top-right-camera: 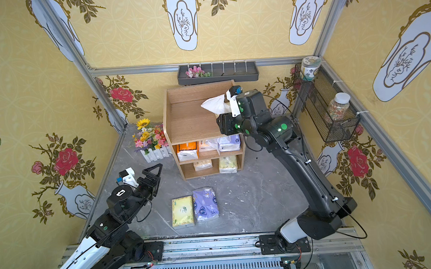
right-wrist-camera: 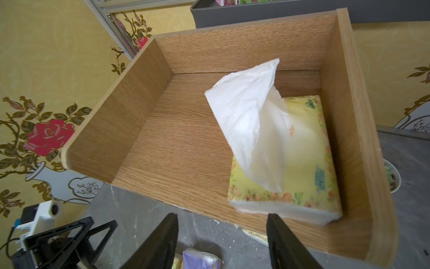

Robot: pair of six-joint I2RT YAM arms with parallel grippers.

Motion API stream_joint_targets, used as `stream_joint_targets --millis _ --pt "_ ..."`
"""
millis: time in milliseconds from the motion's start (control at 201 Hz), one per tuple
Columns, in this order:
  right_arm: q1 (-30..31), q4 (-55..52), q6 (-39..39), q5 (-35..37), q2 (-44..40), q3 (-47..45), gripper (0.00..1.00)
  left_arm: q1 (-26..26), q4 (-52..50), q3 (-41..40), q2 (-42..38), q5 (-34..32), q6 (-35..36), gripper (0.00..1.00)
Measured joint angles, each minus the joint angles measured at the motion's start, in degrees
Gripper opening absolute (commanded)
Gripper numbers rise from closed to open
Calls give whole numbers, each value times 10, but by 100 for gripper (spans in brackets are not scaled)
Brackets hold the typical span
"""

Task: Remove the tissue boxes from the shelf
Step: Pick up a box of tissues from the shelf.

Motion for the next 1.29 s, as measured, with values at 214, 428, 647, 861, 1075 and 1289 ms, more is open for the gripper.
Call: stream_joint_targets --millis 214,428,647,861,1075,1289 --pt "-11 -2 -30 -11 49 34 65 0 0 1 0 0 -4 96" --pt "-10 -23 -63 18 85 72 63 0 1 1 7 0 -4 96" --pt "3 -64 -87 70 114 101 56 0 7 2 8 3 -4 95" --pt "41 -103 -102 129 150 138 52 0 9 2 9 4 -4 93" --pt "56 -140 -112 194 181 173 46 0 10 3 9 4 -5 92" --pt "56 -144 -111 229 189 176 28 0 7 3 5 4 -15 91"
